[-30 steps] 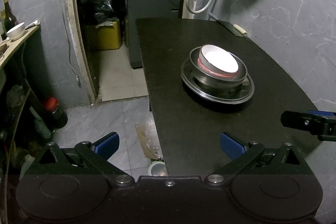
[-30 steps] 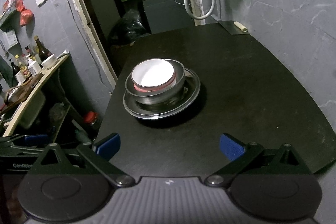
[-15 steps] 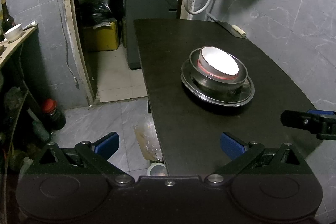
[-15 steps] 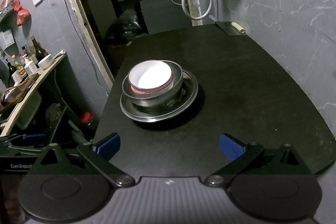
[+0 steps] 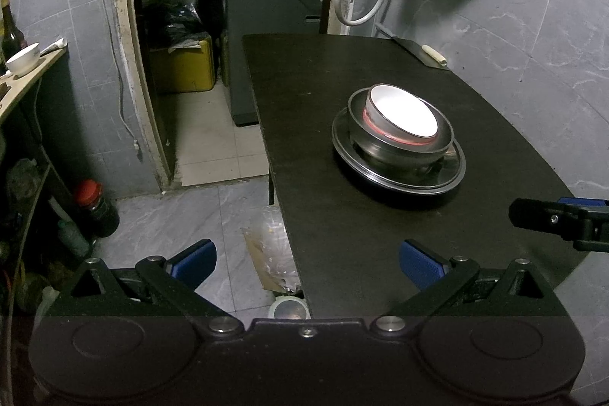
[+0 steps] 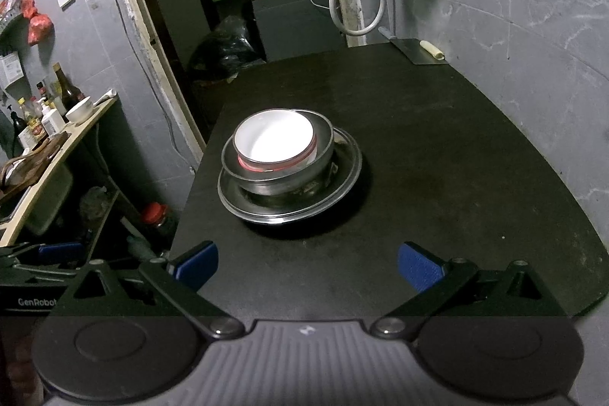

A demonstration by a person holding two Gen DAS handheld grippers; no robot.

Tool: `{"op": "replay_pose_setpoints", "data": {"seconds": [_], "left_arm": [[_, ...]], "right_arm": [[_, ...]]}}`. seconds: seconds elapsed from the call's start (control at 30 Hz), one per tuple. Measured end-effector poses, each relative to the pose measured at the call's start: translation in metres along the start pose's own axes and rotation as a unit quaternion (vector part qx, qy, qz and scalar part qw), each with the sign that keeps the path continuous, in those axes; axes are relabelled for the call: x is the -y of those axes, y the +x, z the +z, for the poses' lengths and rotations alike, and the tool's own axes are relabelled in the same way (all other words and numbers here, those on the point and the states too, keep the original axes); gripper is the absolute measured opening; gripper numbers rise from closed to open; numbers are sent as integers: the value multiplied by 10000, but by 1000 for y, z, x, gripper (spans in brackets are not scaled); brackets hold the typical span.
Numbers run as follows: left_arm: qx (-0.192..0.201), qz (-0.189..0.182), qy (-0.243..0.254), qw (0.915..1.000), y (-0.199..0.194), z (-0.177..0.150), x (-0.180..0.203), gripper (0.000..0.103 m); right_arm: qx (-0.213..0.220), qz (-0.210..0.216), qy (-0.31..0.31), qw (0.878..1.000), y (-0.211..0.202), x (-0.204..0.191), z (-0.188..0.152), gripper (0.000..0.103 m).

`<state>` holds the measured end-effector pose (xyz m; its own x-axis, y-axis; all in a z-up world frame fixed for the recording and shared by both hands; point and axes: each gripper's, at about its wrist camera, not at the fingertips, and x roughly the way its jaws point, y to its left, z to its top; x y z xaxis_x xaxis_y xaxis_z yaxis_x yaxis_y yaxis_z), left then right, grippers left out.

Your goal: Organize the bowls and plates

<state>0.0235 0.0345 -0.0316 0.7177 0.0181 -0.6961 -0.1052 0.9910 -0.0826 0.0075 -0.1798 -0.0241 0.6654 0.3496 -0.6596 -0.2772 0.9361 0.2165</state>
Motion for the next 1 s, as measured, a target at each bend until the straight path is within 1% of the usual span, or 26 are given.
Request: {"op": "replay_pose_setpoints", "data": {"seconds": [0.37,1.0], "left_arm": [[-17,-44,30,10000,6,3,-3,102],[-26,-89,55,9999,9,0,-2,102]], "right_arm": [[-15,-46,20,10000,3,-1,1,103],[-27,-57,24,10000,5,-1,2,103]]}}
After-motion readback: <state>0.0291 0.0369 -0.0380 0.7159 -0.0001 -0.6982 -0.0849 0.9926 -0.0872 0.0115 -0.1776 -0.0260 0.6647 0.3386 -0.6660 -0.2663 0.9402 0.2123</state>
